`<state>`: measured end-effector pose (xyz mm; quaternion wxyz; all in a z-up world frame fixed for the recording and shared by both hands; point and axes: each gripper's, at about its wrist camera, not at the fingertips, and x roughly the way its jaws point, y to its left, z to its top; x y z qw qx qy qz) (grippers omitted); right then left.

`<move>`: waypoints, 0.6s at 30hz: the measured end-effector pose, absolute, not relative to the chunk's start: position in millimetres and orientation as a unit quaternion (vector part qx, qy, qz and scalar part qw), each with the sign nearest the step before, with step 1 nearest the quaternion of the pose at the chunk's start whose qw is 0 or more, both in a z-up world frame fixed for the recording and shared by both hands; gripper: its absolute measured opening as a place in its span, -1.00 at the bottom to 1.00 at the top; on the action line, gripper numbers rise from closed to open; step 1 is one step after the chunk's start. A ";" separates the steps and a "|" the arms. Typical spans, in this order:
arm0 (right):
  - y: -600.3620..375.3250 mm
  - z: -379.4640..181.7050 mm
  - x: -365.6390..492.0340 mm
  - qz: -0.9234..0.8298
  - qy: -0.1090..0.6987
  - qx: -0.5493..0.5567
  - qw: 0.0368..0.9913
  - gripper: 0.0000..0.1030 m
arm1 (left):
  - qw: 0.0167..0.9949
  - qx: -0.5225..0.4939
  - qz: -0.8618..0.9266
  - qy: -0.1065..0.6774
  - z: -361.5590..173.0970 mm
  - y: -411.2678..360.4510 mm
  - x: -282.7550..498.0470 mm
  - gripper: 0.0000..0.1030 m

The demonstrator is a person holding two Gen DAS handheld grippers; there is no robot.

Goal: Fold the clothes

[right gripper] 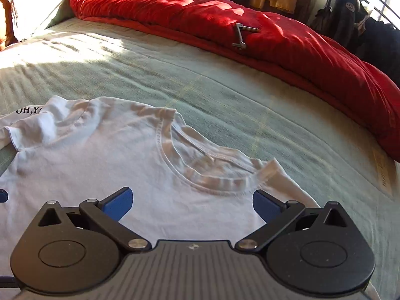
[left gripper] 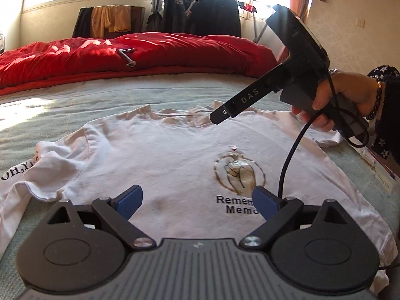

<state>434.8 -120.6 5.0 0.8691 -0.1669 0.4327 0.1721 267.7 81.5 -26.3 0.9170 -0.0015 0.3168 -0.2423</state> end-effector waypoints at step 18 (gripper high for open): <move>-209.8 -57.9 296.4 0.138 0.458 -0.059 0.876 1.00 | 0.852 0.068 -0.417 0.309 -28.2 0.9 206.1 0.84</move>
